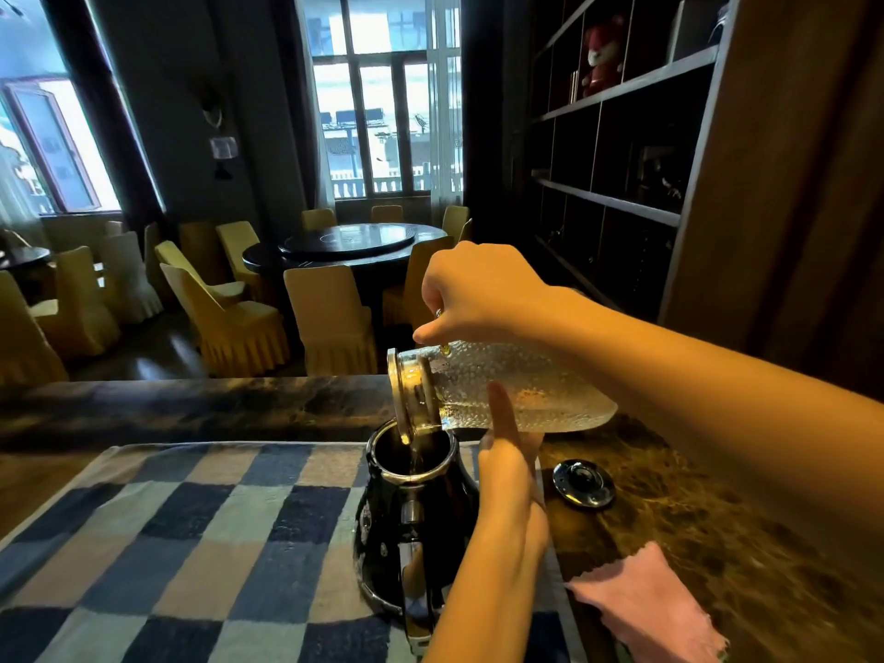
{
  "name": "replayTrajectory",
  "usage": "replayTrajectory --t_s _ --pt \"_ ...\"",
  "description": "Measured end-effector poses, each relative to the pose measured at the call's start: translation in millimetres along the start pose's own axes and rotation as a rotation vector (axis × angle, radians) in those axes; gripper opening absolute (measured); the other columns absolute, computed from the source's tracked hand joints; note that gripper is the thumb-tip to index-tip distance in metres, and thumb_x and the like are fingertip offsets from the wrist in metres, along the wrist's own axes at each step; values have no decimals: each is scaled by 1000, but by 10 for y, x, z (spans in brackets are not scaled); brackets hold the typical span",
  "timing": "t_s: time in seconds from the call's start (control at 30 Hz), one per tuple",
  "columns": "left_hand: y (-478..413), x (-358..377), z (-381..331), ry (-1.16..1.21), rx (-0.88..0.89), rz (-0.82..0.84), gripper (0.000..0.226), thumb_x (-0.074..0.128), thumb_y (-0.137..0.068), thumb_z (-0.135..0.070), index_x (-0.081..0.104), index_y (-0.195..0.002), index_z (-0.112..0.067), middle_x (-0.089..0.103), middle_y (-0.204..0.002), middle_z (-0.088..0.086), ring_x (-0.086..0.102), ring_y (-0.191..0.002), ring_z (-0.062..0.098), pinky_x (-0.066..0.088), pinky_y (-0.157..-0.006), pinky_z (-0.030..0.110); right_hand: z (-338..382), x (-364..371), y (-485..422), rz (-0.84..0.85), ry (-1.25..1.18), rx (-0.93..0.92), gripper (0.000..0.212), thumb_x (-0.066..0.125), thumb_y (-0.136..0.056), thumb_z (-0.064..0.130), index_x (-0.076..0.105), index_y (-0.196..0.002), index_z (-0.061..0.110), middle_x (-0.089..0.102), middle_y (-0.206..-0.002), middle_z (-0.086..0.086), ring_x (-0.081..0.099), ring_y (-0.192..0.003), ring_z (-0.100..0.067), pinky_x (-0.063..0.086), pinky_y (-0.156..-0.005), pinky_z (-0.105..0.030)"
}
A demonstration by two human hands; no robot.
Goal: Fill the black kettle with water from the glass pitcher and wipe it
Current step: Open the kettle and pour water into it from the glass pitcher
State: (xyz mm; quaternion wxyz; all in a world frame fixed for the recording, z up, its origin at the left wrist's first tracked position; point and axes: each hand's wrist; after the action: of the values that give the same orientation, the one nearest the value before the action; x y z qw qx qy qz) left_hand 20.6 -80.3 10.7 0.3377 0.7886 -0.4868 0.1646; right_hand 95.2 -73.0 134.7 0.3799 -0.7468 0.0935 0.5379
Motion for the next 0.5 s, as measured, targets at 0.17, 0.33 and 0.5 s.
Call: replayTrajectory --t_s 0.17,0.33,0.5 --pt "-68 -53 4 41 6 47 122 61 -18 -83 55 -119 -14 51 -78 2 54 -79 16 44 -64 25 39 21 -17 18 -12 1 46 69 -77 47 43 -48 22 45 -51 7 42 -50 -8 29 -47 -22" --pt "-99 -88 31 37 -25 71 99 54 -49 -68 52 -130 -10 59 -101 7 55 -84 16 45 -80 28 30 33 -38 27 0 5 44 69 -76 45 46 -48 20 43 -50 6 42 -50 -10 28 -47 -21" --pt "-6 -69 54 32 8 86 120 61 -31 -83 50 -132 -18 62 -114 6 59 -93 16 41 -90 33 32 50 -19 22 -3 4 43 69 -75 42 45 -47 20 43 -49 6 43 -51 -12 31 -47 -22"
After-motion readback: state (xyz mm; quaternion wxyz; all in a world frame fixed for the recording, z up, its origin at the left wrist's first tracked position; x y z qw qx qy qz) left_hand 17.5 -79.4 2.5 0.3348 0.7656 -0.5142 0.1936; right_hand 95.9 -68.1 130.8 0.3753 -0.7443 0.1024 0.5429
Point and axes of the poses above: each hand's wrist, its own y-axis away from the middle knuckle, its own x-axis out of the palm, z = x × y
